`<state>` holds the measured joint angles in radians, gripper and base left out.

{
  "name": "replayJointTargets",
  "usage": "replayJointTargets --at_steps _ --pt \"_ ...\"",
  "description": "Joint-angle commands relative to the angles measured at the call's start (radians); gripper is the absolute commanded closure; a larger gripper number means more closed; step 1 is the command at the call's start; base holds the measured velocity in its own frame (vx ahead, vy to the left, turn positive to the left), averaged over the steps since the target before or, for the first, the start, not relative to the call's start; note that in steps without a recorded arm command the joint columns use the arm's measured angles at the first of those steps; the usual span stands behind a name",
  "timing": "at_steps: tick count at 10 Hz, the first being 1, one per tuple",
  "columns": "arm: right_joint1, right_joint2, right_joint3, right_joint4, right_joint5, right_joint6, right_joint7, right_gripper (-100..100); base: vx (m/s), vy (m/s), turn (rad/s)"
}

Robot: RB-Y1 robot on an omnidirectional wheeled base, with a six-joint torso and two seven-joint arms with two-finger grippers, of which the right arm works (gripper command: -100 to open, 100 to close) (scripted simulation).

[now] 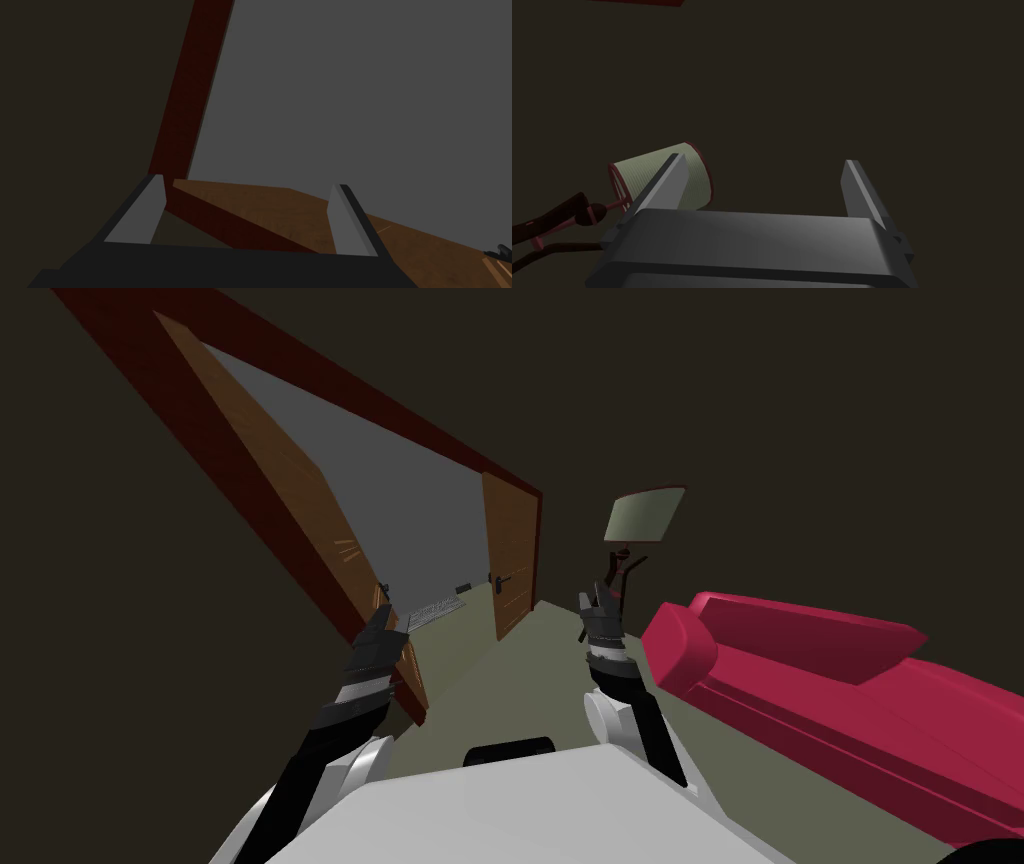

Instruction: Push the door open

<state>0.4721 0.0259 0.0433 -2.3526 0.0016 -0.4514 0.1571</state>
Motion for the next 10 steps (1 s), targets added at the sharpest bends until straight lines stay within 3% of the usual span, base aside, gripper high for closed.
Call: replayJointTargets --at_steps 1,10 --pt "-0.020 -0.010 0.004 0.034 -0.001 0.000 -0.005 -100 0.061 -0.008 0.042" --pt "-0.124 -0.046 0.022 0.216 -0.005 0.001 -0.031 -100 0.097 -0.043 0.057"
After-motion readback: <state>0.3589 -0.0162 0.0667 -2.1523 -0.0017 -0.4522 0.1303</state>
